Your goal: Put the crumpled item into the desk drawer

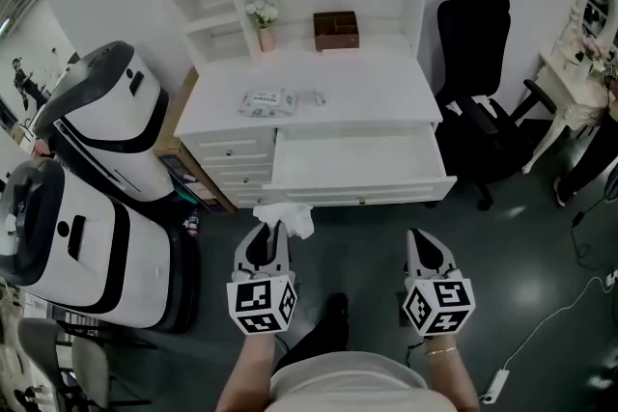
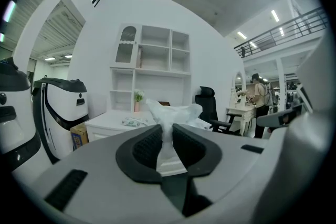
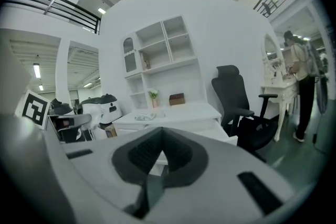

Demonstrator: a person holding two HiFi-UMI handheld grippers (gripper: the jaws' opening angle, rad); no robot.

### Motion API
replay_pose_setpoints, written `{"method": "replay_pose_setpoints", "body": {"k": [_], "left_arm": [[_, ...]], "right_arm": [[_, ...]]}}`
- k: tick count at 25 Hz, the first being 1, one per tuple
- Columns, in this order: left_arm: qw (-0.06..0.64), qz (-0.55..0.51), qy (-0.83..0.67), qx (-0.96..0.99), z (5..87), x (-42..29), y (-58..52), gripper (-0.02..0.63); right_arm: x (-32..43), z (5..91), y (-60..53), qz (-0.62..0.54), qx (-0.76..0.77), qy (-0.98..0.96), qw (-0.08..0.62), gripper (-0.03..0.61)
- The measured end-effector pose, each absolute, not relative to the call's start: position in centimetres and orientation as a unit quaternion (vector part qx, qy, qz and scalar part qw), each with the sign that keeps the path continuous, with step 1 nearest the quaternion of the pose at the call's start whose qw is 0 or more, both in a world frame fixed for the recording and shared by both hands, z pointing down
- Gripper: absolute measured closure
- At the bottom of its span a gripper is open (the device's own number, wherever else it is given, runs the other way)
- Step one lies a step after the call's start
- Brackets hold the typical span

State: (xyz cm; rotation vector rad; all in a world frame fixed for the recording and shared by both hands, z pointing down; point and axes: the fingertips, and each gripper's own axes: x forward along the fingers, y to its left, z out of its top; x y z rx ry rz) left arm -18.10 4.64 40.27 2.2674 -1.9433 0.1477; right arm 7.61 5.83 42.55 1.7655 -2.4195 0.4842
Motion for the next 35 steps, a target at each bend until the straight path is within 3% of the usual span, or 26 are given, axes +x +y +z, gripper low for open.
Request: {"method": "replay_pose_setpoints", "body": {"k": [17, 35], "left_arm": [[0.08, 0.035, -0.64, 0.763, 39.3, -22.5, -6.1, 0.555], [0.083, 0.059, -0.643, 0.759, 40.8, -21.5, -13.8, 0.555]], "right_arm": [[3.5, 42.9, -4.4, 0.165, 0.593, -0.784, 0.083, 0.577], [3.4, 45.5, -12.3, 0.186, 0.571, -0.793, 0.096, 0.577]]}}
